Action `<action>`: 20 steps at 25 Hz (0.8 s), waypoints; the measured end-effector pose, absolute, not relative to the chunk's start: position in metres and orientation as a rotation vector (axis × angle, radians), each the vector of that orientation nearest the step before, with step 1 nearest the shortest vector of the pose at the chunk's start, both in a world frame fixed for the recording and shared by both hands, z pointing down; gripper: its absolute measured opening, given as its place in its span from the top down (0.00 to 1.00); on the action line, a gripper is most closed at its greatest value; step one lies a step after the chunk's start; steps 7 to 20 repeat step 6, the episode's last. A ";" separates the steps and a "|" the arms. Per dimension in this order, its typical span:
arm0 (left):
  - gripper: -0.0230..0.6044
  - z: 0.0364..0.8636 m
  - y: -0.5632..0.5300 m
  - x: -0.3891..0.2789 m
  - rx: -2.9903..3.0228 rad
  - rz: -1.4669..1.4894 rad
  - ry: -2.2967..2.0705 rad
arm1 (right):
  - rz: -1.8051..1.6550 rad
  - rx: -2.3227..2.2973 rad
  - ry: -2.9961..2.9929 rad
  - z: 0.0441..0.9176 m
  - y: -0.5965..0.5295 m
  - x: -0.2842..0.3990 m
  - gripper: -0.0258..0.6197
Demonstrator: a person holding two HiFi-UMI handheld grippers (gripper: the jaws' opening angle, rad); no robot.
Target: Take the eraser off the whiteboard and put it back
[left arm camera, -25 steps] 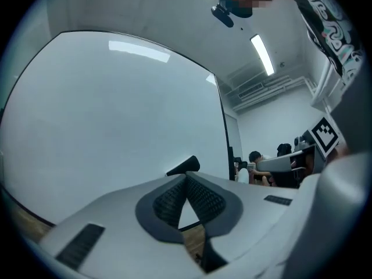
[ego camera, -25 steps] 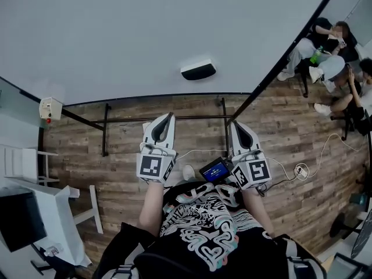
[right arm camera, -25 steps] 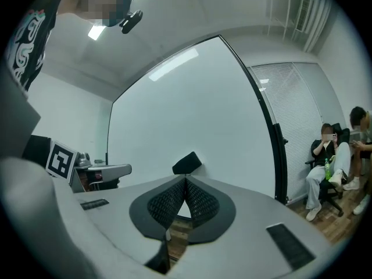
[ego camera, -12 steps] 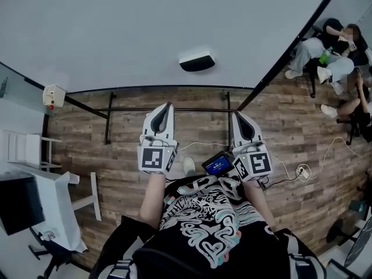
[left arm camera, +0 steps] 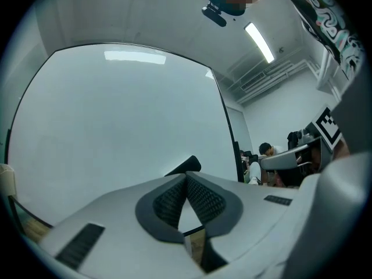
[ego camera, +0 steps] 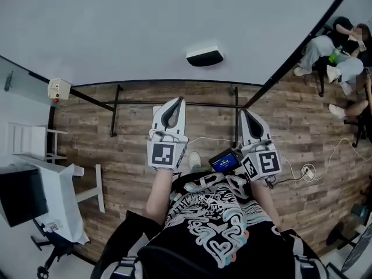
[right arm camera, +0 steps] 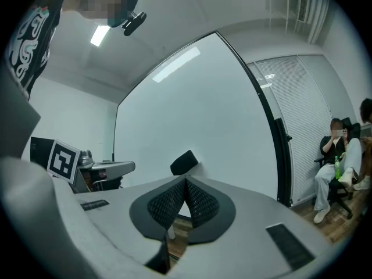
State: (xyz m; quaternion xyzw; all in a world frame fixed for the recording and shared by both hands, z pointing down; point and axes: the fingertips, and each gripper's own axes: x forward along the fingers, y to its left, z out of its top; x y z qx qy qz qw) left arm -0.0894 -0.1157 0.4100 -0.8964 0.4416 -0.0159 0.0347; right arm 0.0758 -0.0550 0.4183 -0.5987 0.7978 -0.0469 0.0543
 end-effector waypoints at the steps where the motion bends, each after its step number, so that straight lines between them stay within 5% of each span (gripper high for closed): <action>1: 0.93 0.411 -0.116 -0.089 -2.755 -0.059 1.356 | -0.139 -1.827 2.424 0.420 -0.055 0.076 0.94; 20: 0.93 0.415 -0.117 -0.099 -2.750 -0.059 1.360 | -0.166 -1.836 2.433 0.428 -0.053 0.067 0.94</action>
